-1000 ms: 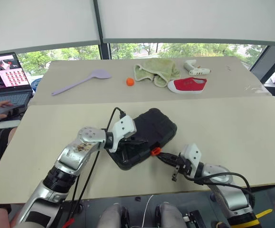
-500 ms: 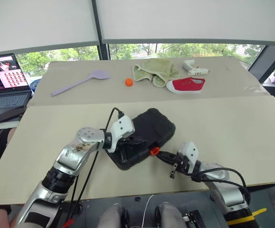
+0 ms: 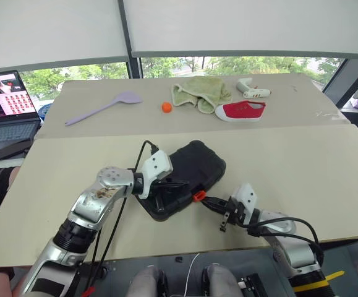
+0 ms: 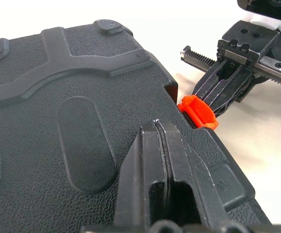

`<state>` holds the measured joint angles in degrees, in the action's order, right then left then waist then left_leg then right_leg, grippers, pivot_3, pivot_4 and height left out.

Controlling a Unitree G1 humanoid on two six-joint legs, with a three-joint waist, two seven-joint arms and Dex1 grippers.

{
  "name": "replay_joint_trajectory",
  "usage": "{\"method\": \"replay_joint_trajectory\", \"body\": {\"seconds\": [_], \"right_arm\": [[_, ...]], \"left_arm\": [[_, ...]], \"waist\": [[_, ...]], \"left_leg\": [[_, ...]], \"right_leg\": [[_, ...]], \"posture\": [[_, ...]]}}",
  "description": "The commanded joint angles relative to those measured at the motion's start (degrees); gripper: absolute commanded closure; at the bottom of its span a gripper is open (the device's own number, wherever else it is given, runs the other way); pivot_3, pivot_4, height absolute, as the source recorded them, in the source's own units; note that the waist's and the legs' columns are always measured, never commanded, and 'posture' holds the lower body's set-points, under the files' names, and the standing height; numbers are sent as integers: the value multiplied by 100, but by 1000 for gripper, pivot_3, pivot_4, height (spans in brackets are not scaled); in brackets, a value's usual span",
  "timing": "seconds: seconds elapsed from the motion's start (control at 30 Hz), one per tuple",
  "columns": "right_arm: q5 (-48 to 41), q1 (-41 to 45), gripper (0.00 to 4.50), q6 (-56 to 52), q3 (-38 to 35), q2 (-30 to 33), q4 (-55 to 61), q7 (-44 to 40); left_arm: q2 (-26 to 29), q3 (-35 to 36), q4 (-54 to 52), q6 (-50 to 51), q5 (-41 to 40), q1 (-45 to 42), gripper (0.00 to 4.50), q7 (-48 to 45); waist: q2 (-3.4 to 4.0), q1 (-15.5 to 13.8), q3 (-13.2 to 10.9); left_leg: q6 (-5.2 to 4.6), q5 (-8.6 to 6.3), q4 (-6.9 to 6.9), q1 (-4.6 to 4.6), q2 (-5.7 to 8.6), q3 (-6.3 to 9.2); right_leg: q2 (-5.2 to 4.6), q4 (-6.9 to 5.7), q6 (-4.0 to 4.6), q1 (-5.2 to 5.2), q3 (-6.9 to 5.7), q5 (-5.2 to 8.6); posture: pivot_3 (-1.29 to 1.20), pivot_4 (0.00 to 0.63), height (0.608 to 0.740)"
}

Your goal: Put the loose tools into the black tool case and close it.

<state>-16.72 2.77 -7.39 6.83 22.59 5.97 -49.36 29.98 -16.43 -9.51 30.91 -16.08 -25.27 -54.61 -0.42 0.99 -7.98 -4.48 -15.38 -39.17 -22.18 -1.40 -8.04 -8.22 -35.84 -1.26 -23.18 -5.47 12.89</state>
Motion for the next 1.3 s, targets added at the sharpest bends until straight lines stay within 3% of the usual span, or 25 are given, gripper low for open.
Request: {"method": "replay_joint_trajectory", "body": {"seconds": [0.03,0.17,0.43,0.63,0.67,0.7,0.83,0.9,0.93,1.07,1.3], "right_arm": [[-446,299,4500,63,-190,-69,727,-46],[-576,355,4500,-107,-164,-83,799,-81],[-456,264,4500,-63,-91,33,752,-39],[-1136,-126,4500,-429,-1047,911,1257,-329],[-1168,-199,3924,-374,-1187,1077,1234,-468],[-1205,-264,3758,-348,-1298,1237,1206,-605],[-1072,-376,2305,161,-1696,1722,752,-1100],[-1028,-364,1809,460,-1898,1917,393,-1357],[-981,-344,1292,664,-2001,2045,158,-1525],[-700,-40,70,1508,-2299,2423,-974,-1865],[-376,422,31,2403,-2121,2522,-2192,-2232]], "left_arm": [[110,-473,600,443,277,567,4450,30],[86,-469,601,442,281,584,4450,56],[77,-474,574,423,287,611,4450,63],[-46,1036,-69,-742,-678,1143,4450,-120],[41,1344,-239,-1020,-824,1325,3954,-249],[142,1629,-399,-1093,-992,1494,3831,-321],[654,2607,-711,-1244,-1256,2224,2221,-393],[908,3088,-720,-1269,-1303,2688,1664,-424],[1001,3387,-670,-1379,-1261,2967,1189,-414],[925,4382,-329,-2159,-861,4062,3,-103],[676,4722,-107,-2766,-556,4688,0,306]], "waist": [[1,0,0],[3,-13,12],[12,-89,61],[20,-70,65],[20,-45,63],[17,-32,60],[-7,-37,14],[-23,-68,-7],[-26,-79,-12],[-39,-85,-40],[-42,-201,-64]], "left_leg": [[0,0,2,2,-2,-2],[16,2,19,27,-24,-6],[41,-11,32,41,-42,-1],[39,-12,36,9,-50,-4],[41,-11,35,7,-56,-3],[44,-10,37,2,-59,-3],[31,6,39,-17,-79,-2],[29,9,33,-44,-78,-3],[28,10,28,-61,-78,-4],[18,6,26,-76,-63,-18],[34,-15,26,-79,-62,-9]], "right_leg": [[1,1,0,0,0,0],[20,11,-14,3,1,17],[46,13,52,2,1,13],[51,24,57,-6,10,13],[57,24,62,-8,7,13],[60,23,68,-15,8,15],[81,14,92,-44,-1,29],[82,7,92,-76,-2,30],[82,6,92,-90,-3,29],[85,10,83,-101,-4,31],[62,58,81,-106,-18,26]], "posture": [[0,150,740],[0,150,740],[0,150,740],[0,150,740],[0,150,740],[0,150,740],[0,150,740],[0,150,740],[0,150,740],[0,150,740],[0,150,740]]}}
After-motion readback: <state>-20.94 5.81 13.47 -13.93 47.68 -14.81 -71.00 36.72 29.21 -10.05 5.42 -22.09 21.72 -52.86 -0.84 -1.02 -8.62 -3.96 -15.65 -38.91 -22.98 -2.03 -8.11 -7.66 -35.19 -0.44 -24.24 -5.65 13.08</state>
